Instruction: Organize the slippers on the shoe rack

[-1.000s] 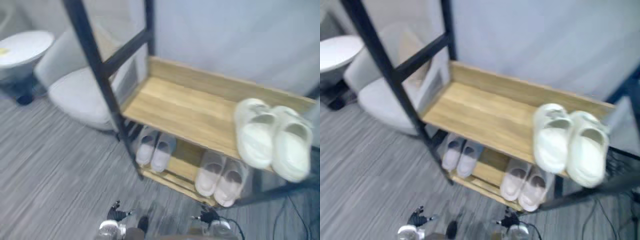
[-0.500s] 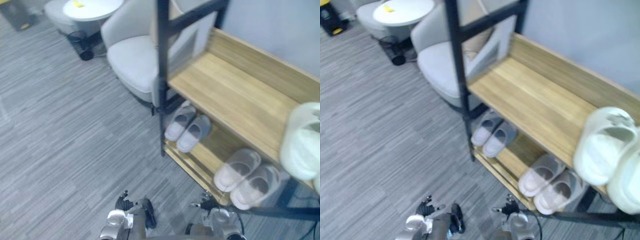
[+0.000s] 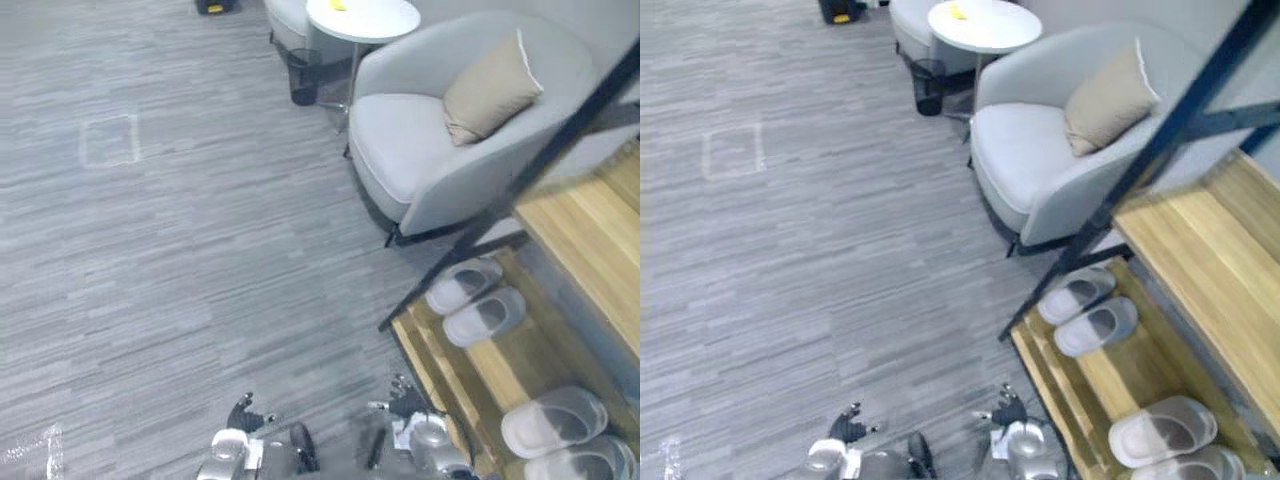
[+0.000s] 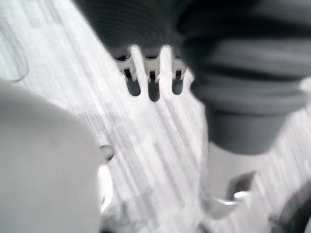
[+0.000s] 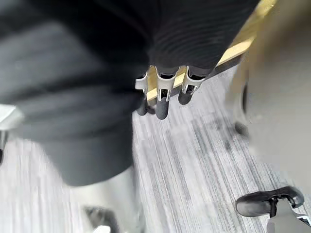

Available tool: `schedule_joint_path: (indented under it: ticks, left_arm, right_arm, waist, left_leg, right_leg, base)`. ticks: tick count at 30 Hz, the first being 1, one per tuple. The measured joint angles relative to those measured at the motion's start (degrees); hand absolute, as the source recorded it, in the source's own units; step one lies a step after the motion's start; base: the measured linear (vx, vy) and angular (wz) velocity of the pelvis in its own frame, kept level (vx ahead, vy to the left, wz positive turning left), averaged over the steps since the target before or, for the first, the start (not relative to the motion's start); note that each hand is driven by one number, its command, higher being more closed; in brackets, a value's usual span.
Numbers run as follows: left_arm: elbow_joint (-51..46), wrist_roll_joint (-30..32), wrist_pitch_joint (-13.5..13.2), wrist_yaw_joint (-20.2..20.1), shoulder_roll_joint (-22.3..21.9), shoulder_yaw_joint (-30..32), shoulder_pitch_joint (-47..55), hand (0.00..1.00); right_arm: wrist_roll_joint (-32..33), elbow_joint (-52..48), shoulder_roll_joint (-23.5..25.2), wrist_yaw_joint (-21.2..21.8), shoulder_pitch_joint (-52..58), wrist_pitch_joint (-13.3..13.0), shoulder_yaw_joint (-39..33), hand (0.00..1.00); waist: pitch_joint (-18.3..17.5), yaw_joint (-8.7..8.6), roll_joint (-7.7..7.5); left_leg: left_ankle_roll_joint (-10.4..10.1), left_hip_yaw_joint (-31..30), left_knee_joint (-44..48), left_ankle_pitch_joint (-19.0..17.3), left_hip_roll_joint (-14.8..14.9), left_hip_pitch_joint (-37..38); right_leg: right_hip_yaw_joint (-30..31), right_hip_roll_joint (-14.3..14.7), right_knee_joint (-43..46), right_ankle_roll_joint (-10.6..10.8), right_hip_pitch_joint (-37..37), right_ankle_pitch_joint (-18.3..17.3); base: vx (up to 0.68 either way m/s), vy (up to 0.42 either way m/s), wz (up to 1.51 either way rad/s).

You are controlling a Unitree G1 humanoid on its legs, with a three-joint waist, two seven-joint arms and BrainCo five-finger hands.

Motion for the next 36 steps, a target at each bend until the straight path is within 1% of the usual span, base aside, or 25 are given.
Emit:
schedule_joint_path:
  ticks: [1,2,4,5,6,8,10,13,15,17,18,19,20,21,23,25,26,27,29,30,31,32,33,35,36]
  left_arm:
    - [0.0,0.0,0.0,0.0,-0.1,0.0,0.0,0.0]
    - [0.1,0.0,-0.1,-0.1,-0.2,0.0,0.0,0.0]
    - [0.6,0.0,-0.1,-0.1,-0.5,0.3,0.3,0.0]
    - [0.6,-0.1,-0.1,-0.1,-0.4,1.5,0.5,0.0]
    - [0.7,-0.1,-0.1,0.1,-0.2,3.2,0.8,0.0]
    - [-0.2,-0.2,-0.1,0.5,-0.5,4.2,0.8,0.0]
    - [-0.7,-1.1,-0.1,1.0,-1.3,6.2,1.1,0.0]
    - [-1.2,-2.3,-0.3,1.1,-1.6,7.3,1.1,0.0]
    - [-1.8,-2.3,-0.7,1.1,-1.7,7.8,0.7,0.0]
    - [-2.4,-2.3,-0.9,1.1,-1.9,7.9,-0.1,0.0]
    - [-2.3,-2.4,-1.1,1.1,-1.9,7.9,-0.1,0.0]
    - [-2.5,-3.2,-1.2,1.0,-2.0,9.0,0.0,0.0]
    - [-2.8,-3.5,-1.3,1.1,-1.7,9.3,-0.2,0.0]
    - [-3.2,-3.9,-1.3,1.0,-1.3,10.2,-0.2,0.0]
    - [-3.4,-4.5,-1.3,1.1,-1.5,12.4,-0.3,0.0]
    - [-2.7,-4.5,-1.0,1.1,-1.6,12.7,-0.1,0.0]
    - [-1.9,-4.5,-0.8,1.1,-1.5,12.3,0.0,0.0]
    - [-1.5,-4.5,-0.3,1.1,-1.4,12.3,0.2,0.0]
    - [-1.5,-4.5,0.0,1.1,-1.4,12.3,1.9,0.0]
    - [-1.6,-4.6,0.0,1.2,-1.5,12.3,2.5,0.0]
    - [-1.2,-4.6,0.0,1.2,-1.5,12.4,3.0,0.0]
    - [-0.9,-4.6,0.0,1.2,-1.5,12.4,2.9,0.0]
    - [-0.6,-4.6,0.0,1.2,-1.8,12.3,2.2,0.0]
    - [-0.6,-4.5,0.0,1.1,-2.1,12.2,2.0,0.0]
    - [-0.5,-4.5,-0.1,1.1,-2.1,10.9,1.7,0.0]
  right_arm:
    - [0.0,0.0,0.0,0.0,-0.1,0.0,0.0,0.0]
    - [0.0,-0.2,0.0,0.0,-0.3,-0.1,0.2,0.0]
    - [0.0,0.0,0.0,0.1,-0.1,0.0,0.2,0.0]
    - [0.0,0.4,0.1,0.1,0.2,0.0,0.2,0.0]
    - [0.0,1.2,0.4,0.2,0.1,0.0,0.2,0.0]
    - [0.0,1.8,-0.1,0.1,-0.6,0.1,0.2,0.0]
    - [0.0,2.5,-1.0,0.0,-0.6,0.3,1.5,0.0]
    - [0.1,3.2,-2.1,-0.3,-0.9,0.7,1.8,0.0]
    - [0.1,2.9,-2.2,-0.4,-1.3,0.6,1.8,0.0]
    - [0.1,3.0,-2.4,-0.4,-1.6,0.6,1.7,0.0]
    - [0.1,3.2,-2.4,-0.6,-1.6,0.6,1.7,0.0]
    - [0.1,3.4,-2.4,-0.6,-1.7,0.6,1.8,0.0]
    - [0.1,3.4,-1.7,-0.7,-2.1,0.6,1.9,0.0]
    - [0.1,3.4,-1.0,-0.6,-2.7,0.4,2.0,0.0]
    - [0.0,3.3,-0.7,-0.5,-3.4,0.3,1.9,0.0]
    - [-0.1,3.4,-0.4,-0.3,-3.2,0.2,1.9,0.0]
    - [-0.1,3.4,-0.3,-0.1,-2.9,0.2,1.9,0.0]
    - [-0.1,3.5,-0.1,0.1,-2.3,0.4,1.9,0.0]
    - [-0.3,3.5,0.1,0.3,-1.3,0.6,1.9,0.0]
    - [-0.5,3.1,0.0,0.4,-1.4,0.6,1.9,0.0]
    - [-0.7,3.0,-0.2,0.4,-1.2,0.2,1.9,0.0]
    - [-0.7,3.0,-0.3,0.5,-1.4,0.2,1.9,0.0]
    - [-0.7,2.6,-0.7,0.6,-1.6,0.0,1.9,0.0]
    - [-0.7,1.2,-0.9,0.7,-1.5,-0.1,1.9,0.0]
    - [-0.7,0.9,-0.9,0.7,-1.6,-0.2,1.9,0.0]
  waist:
    - [0.1,-0.13,0.53]
    - [0.1,-0.69,0.54]
    - [-0.2,-0.74,0.03]
    - [-0.6,-0.75,-0.46]
    - [-1.3,-0.55,-1.59]
    - [-1.3,0.02,-0.49]
    - [-0.3,1.43,1.81]
    - [0.3,1.8,1.18]
    - [0.4,1.88,0.73]
    - [0.4,2.06,1.11]
    - [0.4,2.62,1.32]
    - [0.4,3.99,1.09]
    - [0.3,4.26,-0.36]
    - [0.4,4.24,-2.09]
    - [0.2,4.98,-2.58]
    - [0.2,5.07,-2.67]
    - [0.4,4.41,-2.42]
    - [0.5,3.83,-2.45]
    - [0.8,3.22,-1.81]
    - [0.8,2.55,-1.62]
    - [1.1,2.34,-1.16]
    - [1.1,2.3,-1.12]
    - [1.1,2.06,-0.75]
    - [1.1,1.28,-0.39]
    - [1.1,0.73,-0.45]
  left_leg:
    - [0.0,-0.9,-0.3,0.0,0.0,0.1]
    - [-0.2,-3.0,-0.9,0.0,-0.2,0.7]
    - [-1.3,-7.1,-0.4,-0.6,-0.6,1.9]
    - [-2.7,-9.7,0.6,-1.5,-0.5,2.4]
    - [-5.2,-11.7,4.0,-3.1,-0.3,1.3]
    - [-5.9,-11.4,11.6,-3.6,2.0,-2.4]
    - [-7.5,-4.5,29.7,-3.6,8.3,-8.8]
    - [-6.9,-1.3,30.2,-6.8,9.9,-10.3]
    - [-6.7,-0.7,26.8,-6.8,9.3,-14.6]
    - [-6.1,-1.0,18.5,-3.6,8.4,-19.2]
    - [-5.4,-1.0,10.5,1.5,7.4,-20.4]
    - [-1.8,-1.6,8.5,8.7,6.1,-19.7]
    - [-1.9,-1.3,8.3,8.6,4.7,-19.6]
    - [-0.6,-1.6,10.2,6.0,3.3,-20.4]
    - [0.5,-2.1,15.1,1.5,2.7,-20.6]
    - [1.1,-2.6,15.2,-1.5,1.6,-16.6]
    - [1.5,-4.3,13.8,-3.2,0.4,-12.6]
    - [1.7,-5.8,12.0,-4.2,-0.3,-8.6]
    - [1.8,-7.5,7.9,-4.6,-0.9,-1.6]
    - [1.8,-8.7,4.4,-4.6,-0.8,3.1]
    - [1.8,-9.1,2.8,-4.6,-0.4,5.7]
    - [1.8,-9.2,2.3,-4.6,-0.3,6.5]
    - [1.8,-10.4,0.8,-4.6,0.5,9.1]
    - [1.7,-11.9,-0.5,-4.6,1.8,11.0]
    - [0.9,-13.0,-1.8,-5.1,2.9,13.1]
  right_leg:
    - [0.7,0.9,-2.1,0.2,-0.6,0.8]
    - [3.3,3.2,-7.3,0.0,-1.3,3.8]
    - [4.3,4.2,-8.4,-1.4,-1.8,6.5]
    - [3.1,4.9,-8.9,-2.4,-1.9,8.0]
    - [1.8,5.5,-11.0,-5.2,-0.9,10.3]
    - [-0.2,6.6,-13.2,-5.5,1.3,9.9]
    - [-2.1,8.9,-18.9,-6.8,8.5,9.5]
    - [-3.2,7.7,-22.6,-6.7,15.8,8.7]
    - [-4.7,5.9,-23.8,-4.8,18.0,6.7]
    - [-7.2,4.8,-23.8,-2.5,19.5,4.9]
    - [-8.4,4.4,-23.8,-1.2,20.9,3.4]
    - [-8.1,4.3,-23.7,0.8,22.5,2.1]
    - [-8.2,3.0,-23.9,0.9,22.8,1.9]
    - [-7.4,1.8,-23.8,0.7,23.0,2.7]
    - [-5.1,0.1,-18.7,1.6,22.8,2.6]
    - [-2.9,-2.9,-5.1,2.9,20.2,3.2]
    - [0.7,-5.0,9.9,3.0,15.4,7.4]
    - [4.6,-4.6,23.3,2.3,10.5,6.3]
    - [5.8,-2.5,32.4,0.6,5.4,3.0]
    - [4.0,-1.2,32.0,-1.8,2.5,0.5]
    - [2.3,-0.1,29.0,-3.0,0.3,-1.3]
    - [1.7,0.3,27.3,-3.2,-0.6,-1.8]
    - [-0.2,2.5,19.1,-3.6,-4.0,-2.5]
    - [-0.4,5.1,7.4,-3.6,-6.9,-0.6]
    - [0.5,7.4,-6.5,-3.3,-8.1,5.5]
  base:
    - [0.25,-0.01,0.94]
    - [0.31,-0.078,1.19]
    - [0.37,-0.13,1.29]
    - [0.45,-0.203,1.31]
    - [0.53,-0.252,1.23]
    - [0.41,-0.209,0.69]
    - [0.47,-0.191,0.28]
    - [0.37,-0.087,0.15]
    - [0.3,0.03,0.38]
    - [0.31,0.137,0.57]
    - [0.4,0.249,0.44]
    - [0.51,0.272,0.45]
    - [0.46,0.207,0.43]
    - [0.54,0.215,0.46]
    - [0.52,0.254,0.28]
    - [0.42,0.223,0.2]
    - [0.49,0.202,0.51]
    - [0.58,0.213,0.58]
    - [0.5,0.075,0.53]
    - [0.52,0.051,0.52]
    - [0.41,0.018,0.37]
    - [0.5,-0.032,0.37]
    - [0.6,-0.07,0.43]
    - [0.57,-0.101,0.69]
    - [0.57,-0.15,0.96]
